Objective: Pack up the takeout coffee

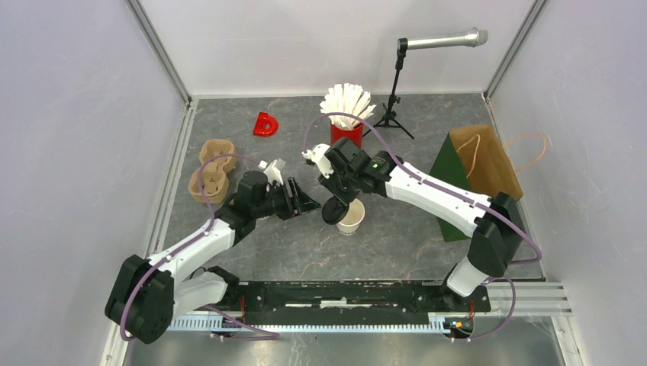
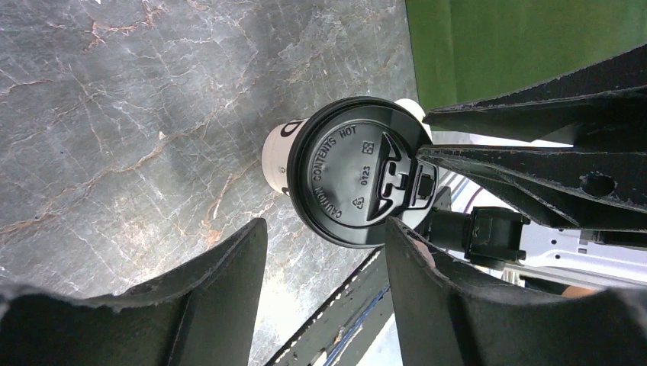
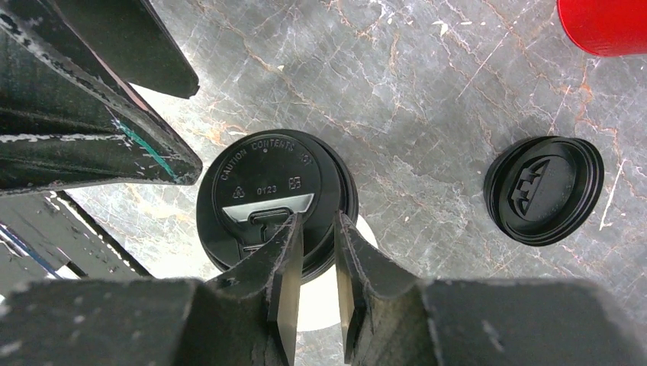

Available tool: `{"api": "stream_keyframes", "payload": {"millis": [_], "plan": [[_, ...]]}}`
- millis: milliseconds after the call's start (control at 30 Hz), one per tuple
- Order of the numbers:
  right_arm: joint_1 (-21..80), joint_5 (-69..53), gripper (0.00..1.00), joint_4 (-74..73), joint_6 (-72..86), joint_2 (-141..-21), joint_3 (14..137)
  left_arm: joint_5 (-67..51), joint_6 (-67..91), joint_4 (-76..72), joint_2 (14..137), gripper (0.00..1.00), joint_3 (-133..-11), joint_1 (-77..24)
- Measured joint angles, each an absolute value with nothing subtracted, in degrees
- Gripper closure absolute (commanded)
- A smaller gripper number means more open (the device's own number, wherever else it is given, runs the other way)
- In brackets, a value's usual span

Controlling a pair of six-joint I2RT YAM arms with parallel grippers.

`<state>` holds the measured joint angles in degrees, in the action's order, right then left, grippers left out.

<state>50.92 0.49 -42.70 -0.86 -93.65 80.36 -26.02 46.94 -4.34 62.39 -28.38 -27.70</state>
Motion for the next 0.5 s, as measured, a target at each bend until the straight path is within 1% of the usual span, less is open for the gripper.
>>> {"api": "stream_keyframes", "payload": {"millis": [200, 500], "plan": [[50.92, 0.69, 0.73, -41.1, -0.86, -93.06, 78.41, -26.24, 46.98, -5.17, 63.0, 0.34, -27.4, -27.7], [50.89, 0.75, 0.74, -39.46, -0.86, -91.7, 74.28, -28.6, 47.75, -10.48, 67.24, 0.3, -25.52, -27.7]]}}
